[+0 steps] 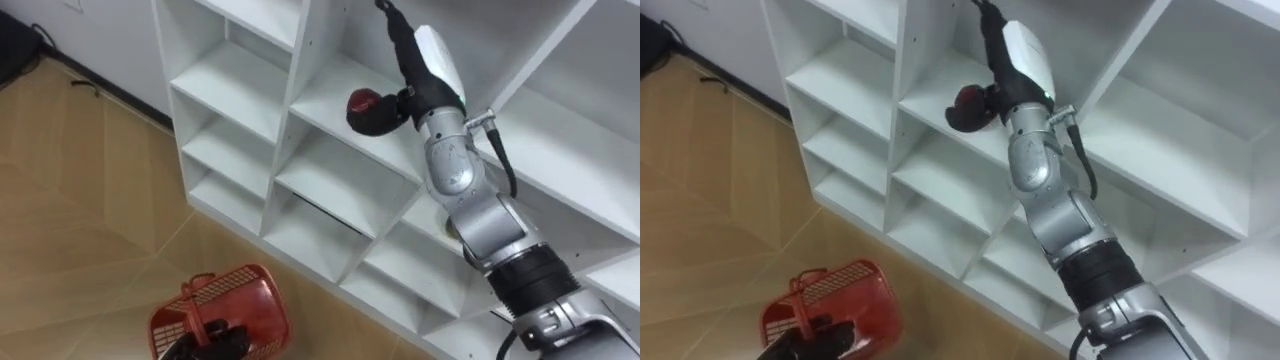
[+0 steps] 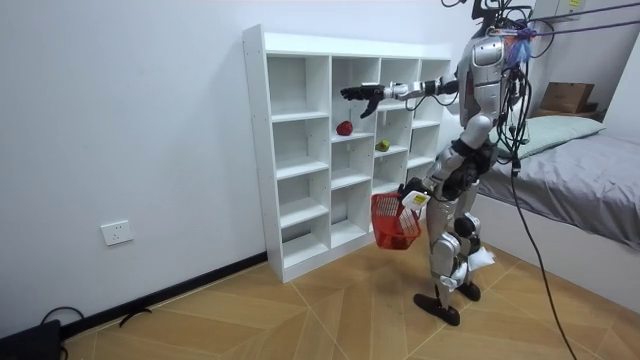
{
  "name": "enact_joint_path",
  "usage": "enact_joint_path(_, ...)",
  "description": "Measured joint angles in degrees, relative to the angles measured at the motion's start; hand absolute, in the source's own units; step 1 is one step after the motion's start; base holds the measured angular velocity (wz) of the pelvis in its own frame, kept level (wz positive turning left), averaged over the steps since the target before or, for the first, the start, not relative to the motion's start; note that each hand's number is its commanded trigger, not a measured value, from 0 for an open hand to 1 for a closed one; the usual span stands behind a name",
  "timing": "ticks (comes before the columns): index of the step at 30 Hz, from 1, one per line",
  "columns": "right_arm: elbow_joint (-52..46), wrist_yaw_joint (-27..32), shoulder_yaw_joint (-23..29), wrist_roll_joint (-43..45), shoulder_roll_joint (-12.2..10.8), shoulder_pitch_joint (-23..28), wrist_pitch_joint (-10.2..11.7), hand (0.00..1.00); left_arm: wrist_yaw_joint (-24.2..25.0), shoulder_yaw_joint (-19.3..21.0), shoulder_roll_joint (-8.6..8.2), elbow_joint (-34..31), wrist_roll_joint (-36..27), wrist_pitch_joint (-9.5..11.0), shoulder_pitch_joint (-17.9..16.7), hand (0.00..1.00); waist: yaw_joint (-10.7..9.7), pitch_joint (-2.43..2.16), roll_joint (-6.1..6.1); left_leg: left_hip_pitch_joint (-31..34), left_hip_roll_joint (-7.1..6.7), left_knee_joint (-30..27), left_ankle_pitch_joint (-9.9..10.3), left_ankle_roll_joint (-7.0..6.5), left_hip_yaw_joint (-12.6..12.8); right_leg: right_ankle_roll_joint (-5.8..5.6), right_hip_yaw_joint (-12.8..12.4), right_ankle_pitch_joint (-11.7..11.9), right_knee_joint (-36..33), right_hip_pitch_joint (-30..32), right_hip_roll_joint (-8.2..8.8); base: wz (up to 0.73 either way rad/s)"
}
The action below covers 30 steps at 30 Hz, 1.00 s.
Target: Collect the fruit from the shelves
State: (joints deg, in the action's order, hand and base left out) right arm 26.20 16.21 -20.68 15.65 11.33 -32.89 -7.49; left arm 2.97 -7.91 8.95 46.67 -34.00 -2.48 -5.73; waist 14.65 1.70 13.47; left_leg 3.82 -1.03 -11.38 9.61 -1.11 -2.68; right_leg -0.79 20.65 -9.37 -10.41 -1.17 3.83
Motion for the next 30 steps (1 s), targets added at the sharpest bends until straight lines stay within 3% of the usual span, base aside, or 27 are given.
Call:
enact_joint_path(5, 7.6, -0.1, 0.0, -0.2, 0.2, -2.1, -0.1, 0.0, 0.1, 0.1, 0.18, 0.0, 1.0, 0.0, 0.0, 1.0, 0.0, -0.02, 0.1, 1.0, -0.05, -0.4, 0.0, 0.0, 0.0, 0.0, 0.1, 0.0, 0.0, 0.7, 0.04, 0.0)
enact_joint_path(13, 11.5, -0.1, -0.7, -4.4, 1.3, -2.5, 0.1, 0.0, 0.1, -0.3, 0.36, -0.4, 0.9, 0.0, 0.7, 1.0, 0.5, -0.05, 0.25, 2.3, 0.05, -0.5, -0.1, 0.11, 0.2, 0.01, 0.1, 0.0, -0.1, 2.1, -0.03, 0.0)
enact_joint_path(17, 12.9, -0.1, -0.7, -4.4, 1.6, -3.0, -0.1, 0.0, 0.0, -0.3, 0.62, -0.5, 0.9, -0.1, 1.0, 1.0, 1.4, -0.07, 1.01, 3.6, 0.15, -0.6, -0.2, 0.12, 0.3, 0.02, 0.0, 0.0, -0.2, 3.4, -0.06, 0.0)
enact_joint_path(21, 15.0, -0.1, -3.2, -4.4, 2.3, -4.3, -0.1, 0.0, 0.0, -0.6, 1.16, 0.3, 0.9, -0.1, 2.0, 1.0, 1.6, 0.46, 1.75, 5.4, 0.1, -1.5, -0.2, 0.12, 0.2, 0.04, 0.1, 0.0, -0.1, 4.8, -0.05, 0.0)
enact_joint_path(30, 20.0, 1.3, -3.4, -4.1, 2.3, -7.1, 0.1, 0.0, -0.1, -1.2, 0.96, 3.3, 1.0, 0.4, 4.2, 1.0, 2.8, 1.08, 1.94, 8.1, 0.23, -2.4, -0.2, 0.22, 0.2, 0.34, 0.0, 0.2, -0.2, 7.1, -0.19, -0.01)
